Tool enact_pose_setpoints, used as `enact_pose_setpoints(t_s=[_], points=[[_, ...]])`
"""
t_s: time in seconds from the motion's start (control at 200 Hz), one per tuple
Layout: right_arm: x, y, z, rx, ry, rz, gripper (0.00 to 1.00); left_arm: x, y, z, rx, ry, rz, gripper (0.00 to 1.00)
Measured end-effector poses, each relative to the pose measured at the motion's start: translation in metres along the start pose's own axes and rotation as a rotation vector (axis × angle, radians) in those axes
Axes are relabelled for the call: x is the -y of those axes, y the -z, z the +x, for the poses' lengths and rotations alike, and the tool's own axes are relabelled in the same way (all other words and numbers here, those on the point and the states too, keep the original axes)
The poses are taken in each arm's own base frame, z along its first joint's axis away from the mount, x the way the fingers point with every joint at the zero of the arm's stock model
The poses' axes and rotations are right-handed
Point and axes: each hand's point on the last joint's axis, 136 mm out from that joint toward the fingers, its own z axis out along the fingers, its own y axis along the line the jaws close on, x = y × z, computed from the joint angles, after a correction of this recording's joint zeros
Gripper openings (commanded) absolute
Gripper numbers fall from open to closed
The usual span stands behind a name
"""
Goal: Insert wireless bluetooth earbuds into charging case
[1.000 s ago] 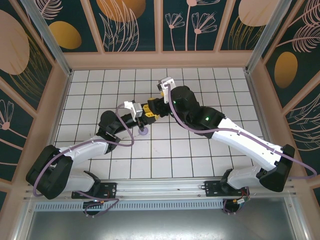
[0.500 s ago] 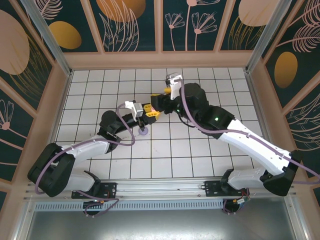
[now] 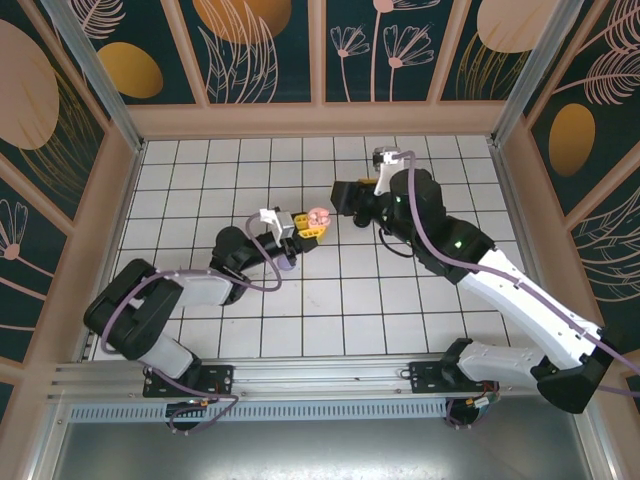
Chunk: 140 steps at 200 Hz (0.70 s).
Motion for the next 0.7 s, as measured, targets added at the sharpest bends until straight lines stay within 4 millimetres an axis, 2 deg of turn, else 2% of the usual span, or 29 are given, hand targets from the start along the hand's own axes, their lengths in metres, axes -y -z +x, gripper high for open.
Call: enact_pose_setpoints(t_s=[0.135,0.36,0.49,0.701], points=[[0.009,-0.006,0.017,-0.048,-0.029,0.011,0.58,-0.005,-0.003,0.025,-0.007,0.015,-0.012,0.00],[0.025,-0.027,0.048,-0.146,-0.078,0.021,0.48,-0.014,-0.005,0.081,-0.089,0.091,-0.042,0.00],[0.030,-0.041,0.067,-0.207,-0.096,0.010,0.48,-0.019,-0.008,0.093,-0.101,0.101,-0.049,0.00],[0.033,-0.060,0.096,-0.289,-0.119,-0.011,0.48,-0.022,-0.013,0.098,-0.099,0.102,-0.048,0.00]])
